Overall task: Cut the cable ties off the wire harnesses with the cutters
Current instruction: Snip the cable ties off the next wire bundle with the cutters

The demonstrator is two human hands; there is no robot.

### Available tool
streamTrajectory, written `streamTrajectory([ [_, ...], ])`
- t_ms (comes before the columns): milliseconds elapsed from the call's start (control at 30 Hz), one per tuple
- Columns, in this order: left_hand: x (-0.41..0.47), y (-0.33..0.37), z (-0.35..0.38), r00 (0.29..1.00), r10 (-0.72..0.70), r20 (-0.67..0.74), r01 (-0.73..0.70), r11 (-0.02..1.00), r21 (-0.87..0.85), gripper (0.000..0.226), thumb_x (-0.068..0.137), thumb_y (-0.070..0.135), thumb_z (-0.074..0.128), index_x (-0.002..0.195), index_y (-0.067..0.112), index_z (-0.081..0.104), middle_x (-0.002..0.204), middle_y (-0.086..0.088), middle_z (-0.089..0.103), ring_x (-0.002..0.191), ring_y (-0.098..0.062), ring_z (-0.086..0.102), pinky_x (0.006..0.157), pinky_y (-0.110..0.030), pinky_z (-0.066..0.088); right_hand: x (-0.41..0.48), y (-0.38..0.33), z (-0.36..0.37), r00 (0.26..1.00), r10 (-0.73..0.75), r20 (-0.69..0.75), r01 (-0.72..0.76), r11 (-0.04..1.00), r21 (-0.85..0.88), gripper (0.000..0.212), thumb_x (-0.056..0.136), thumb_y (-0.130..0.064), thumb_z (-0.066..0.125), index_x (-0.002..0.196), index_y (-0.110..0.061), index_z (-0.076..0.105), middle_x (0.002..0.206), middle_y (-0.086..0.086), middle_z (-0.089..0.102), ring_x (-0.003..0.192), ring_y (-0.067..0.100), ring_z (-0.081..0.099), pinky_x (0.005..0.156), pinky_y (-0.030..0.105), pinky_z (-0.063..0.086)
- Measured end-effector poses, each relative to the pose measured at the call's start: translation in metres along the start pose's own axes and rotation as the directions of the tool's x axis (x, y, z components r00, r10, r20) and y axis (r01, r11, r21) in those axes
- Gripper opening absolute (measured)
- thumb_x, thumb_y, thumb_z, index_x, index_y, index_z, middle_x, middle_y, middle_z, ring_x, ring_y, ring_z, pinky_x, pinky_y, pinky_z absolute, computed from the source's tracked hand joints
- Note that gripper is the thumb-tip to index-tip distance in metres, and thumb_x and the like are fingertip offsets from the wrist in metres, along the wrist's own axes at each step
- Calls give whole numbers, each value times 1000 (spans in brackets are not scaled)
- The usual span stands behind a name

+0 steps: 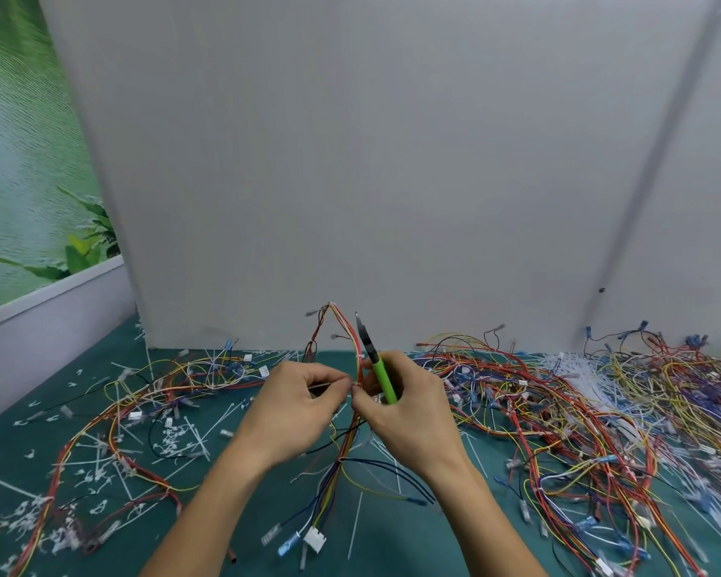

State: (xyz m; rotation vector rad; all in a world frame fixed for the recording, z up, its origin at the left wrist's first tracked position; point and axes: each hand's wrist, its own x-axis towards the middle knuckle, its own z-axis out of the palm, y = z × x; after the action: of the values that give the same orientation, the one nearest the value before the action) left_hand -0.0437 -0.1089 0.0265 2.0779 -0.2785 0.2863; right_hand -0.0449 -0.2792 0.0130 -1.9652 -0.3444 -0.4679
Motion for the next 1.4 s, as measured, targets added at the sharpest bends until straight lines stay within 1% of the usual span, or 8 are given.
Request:
streamTrajectory([
  [167, -1, 3, 2, 998, 61, -3, -61, 998, 7, 14, 95, 19, 68, 96, 22, 82, 77, 26, 72, 72, 9, 65, 63, -4, 42, -1, -2, -1, 1000, 2, -19, -2, 1000, -19, 11, 86, -29, 76, 90, -28, 66, 76, -1, 69, 67, 20, 62, 65, 36, 54],
  [267, -2, 4, 5, 994, 112, -6, -112, 993, 43, 15, 96, 19, 68, 94, 24, 82, 75, 21, 70, 65, 1, 63, 61, -9, 41, -1, -3, -1, 1000, -4, -29, 2, 998, -67, 10, 84, -29, 75, 88, -26, 66, 75, -2, 68, 67, 18, 59, 61, 32, 50],
  [433, -2, 1, 3, 985, 173, 18, -174, 981, 84, 18, 96, 22, 68, 92, 34, 81, 80, 11, 70, 76, -9, 65, 64, -20, 47, -1, -4, -4, 1000, -12, -3, 12, 998, -62, 9, 85, -25, 75, 87, -26, 67, 74, -2, 69, 66, 17, 59, 61, 31, 51],
  [600, -2, 1, 3, 977, 207, 57, -212, 971, 109, 18, 96, 24, 67, 93, 33, 81, 80, 13, 69, 75, -9, 64, 62, -17, 43, 0, -2, -6, 999, -21, 36, 24, 997, -72, 12, 82, -24, 75, 82, -28, 64, 74, -7, 67, 62, 13, 56, 56, 21, 44],
  [767, -3, 2, -3, 977, 178, 115, -188, 979, 82, 17, 96, 22, 67, 95, 30, 82, 85, 11, 71, 81, -13, 68, 76, -37, 51, 1, 1, -11, 990, -32, 139, 39, 998, -46, 12, 81, -24, 72, 92, -25, 70, 75, -4, 68, 67, 17, 59, 62, 30, 50],
  [967, -4, 3, -10, 969, 175, 177, -181, 983, 21, 17, 96, 16, 68, 95, 24, 83, 90, 13, 74, 89, -10, 70, 83, -34, 53, 2, 1, -20, 973, -8, 229, 2, 1000, 26, 26, 76, -35, 66, 99, -26, 73, 85, -3, 73, 77, 19, 69, 74, 40, 59],
  [1233, 0, -4, -17, 952, 186, 243, -178, 983, -52, 17, 96, 20, 69, 94, 31, 81, 81, 6, 74, 78, -14, 68, 74, -32, 55, 4, 0, -26, 966, 17, 256, -48, 992, 114, 15, 88, -14, 72, 99, -24, 74, 82, 0, 74, 74, 17, 71, 76, 39, 62],
  [1400, 4, -7, -14, 992, 91, 91, -79, 988, -132, 15, 95, 18, 69, 89, 25, 81, 75, 1, 75, 69, -6, 68, 67, -18, 52, 7, -3, -27, 992, 11, 129, -37, 980, 197, 5, 93, -23, 77, 98, -23, 75, 88, -1, 76, 85, 20, 73, 79, 31, 58],
])
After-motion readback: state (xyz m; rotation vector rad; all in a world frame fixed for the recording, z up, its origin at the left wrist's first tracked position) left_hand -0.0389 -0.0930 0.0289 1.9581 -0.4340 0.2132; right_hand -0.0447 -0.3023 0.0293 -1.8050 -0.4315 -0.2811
